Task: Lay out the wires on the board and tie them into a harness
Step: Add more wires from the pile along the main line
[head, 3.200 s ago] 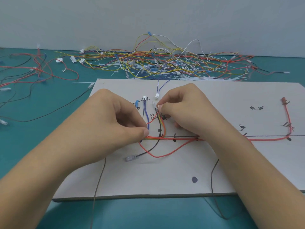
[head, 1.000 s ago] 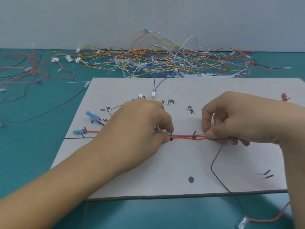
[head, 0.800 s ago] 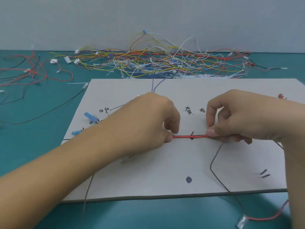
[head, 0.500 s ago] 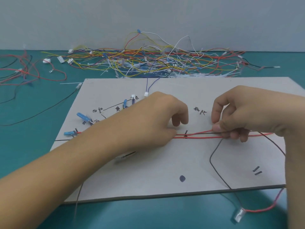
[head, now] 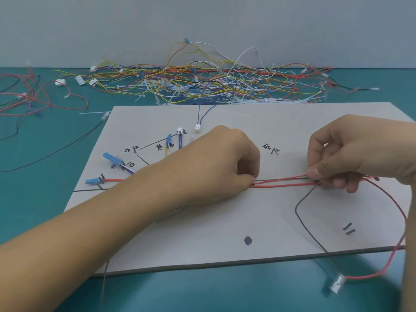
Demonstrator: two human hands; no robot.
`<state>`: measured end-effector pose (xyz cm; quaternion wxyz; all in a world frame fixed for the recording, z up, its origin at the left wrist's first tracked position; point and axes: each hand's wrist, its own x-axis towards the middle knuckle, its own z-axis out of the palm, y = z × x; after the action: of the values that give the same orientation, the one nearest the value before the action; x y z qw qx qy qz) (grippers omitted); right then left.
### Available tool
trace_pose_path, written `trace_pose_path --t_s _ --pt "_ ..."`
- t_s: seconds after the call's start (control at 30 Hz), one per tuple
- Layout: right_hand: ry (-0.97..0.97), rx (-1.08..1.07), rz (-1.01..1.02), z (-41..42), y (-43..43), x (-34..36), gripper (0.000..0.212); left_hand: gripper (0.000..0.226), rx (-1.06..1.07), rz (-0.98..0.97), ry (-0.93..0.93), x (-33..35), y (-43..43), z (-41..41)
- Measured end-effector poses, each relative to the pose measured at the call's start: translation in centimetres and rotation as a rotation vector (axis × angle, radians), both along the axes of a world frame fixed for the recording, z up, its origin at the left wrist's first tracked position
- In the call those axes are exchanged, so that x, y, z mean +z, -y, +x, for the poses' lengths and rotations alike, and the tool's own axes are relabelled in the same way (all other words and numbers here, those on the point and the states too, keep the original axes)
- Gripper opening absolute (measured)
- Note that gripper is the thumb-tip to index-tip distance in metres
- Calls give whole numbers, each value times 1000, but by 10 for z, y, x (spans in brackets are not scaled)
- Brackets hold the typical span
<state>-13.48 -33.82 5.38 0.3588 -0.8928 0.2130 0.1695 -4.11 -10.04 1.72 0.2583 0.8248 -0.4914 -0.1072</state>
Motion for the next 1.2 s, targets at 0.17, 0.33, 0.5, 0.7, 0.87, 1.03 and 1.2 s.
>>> trace_pose_path --t_s 0.17,0.33,0.5,0.7,0.87,1.03,1.2 --pt "-18 -63 -5 -1 2 -5 20 9 6 -17 -13 -2 -1 -1" --pt "126 -4 -46 -14 6 -16 17 8 0 -34 -51 -4 -4 -1" --pt "266 171 -415 -25 5 -21 17 13 -17 -10 -5 -2 4 0" --pt "454 291 -515 -36 -3 -29 14 14 -46 -33 -2 -2 6 1" --pt "490 364 -579 -35 -4 -33 10 15 -81 -63 7 -5 6 4" --pt "504 391 -560 -34 -8 -34 9 14 -112 -83 0 -7 2 11" --pt "561 482 -512 -22 -34 -37 8 10 -102 -110 -13 -8 -34 18"
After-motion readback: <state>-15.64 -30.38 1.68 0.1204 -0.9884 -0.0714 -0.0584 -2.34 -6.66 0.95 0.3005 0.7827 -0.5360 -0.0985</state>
